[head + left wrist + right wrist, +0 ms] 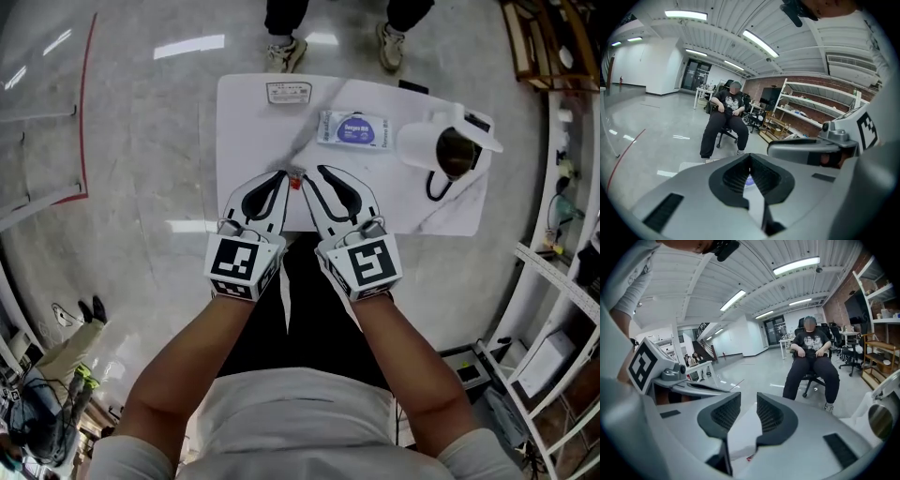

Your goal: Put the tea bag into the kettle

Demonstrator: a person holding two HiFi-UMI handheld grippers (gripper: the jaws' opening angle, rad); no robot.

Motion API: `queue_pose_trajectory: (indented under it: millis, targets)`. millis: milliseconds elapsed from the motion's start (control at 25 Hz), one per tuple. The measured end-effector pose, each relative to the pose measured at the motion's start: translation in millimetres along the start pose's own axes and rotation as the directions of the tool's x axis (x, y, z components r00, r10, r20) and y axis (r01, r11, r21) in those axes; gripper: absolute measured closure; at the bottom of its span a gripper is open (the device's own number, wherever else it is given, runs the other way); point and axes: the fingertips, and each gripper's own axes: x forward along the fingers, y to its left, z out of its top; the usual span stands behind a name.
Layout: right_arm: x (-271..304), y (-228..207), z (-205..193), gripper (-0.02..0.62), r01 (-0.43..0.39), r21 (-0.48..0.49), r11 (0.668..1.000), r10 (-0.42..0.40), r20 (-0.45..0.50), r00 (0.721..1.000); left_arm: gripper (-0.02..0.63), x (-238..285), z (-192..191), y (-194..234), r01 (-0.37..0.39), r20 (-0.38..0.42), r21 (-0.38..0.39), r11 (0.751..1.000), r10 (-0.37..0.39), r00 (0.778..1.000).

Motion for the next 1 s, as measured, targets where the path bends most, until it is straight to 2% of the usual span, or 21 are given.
queue_pose_trajectory:
  millis: [80,160,440,800,1000]
  targets:
    - [7,4,-24,0.449,-0.021,-0.001,1.0,0.021,-0.032,0.999,0.598,8,-20,3,0.011,-0.021,0.0,1.0,-0.011,1.0]
    - [18,7,-43,0.434,-0.036,-0.016,0.999,0.035,-0.044,0.998,0.598,15,-39,10,0.01,-0.038,-0.01,1.0,-0.01,0.999]
    - [43,-3,-108,0.403,-0.019,0.007,1.0,0.02,-0.082,0.996,0.598,31,-96,45,-0.031,-0.07,-0.055,0.998,0.027,0.997]
    - [69,-10,-188,0.342,-0.021,-0.001,1.0,0.02,-0.144,0.989,0.598,55,-151,66,-0.018,-0.084,-0.056,0.998,0.013,0.996]
    - [82,-10,-231,0.331,-0.011,0.003,1.0,0.012,-0.185,0.983,0.598,65,-180,77,-0.022,-0.096,-0.072,0.997,0.015,0.995]
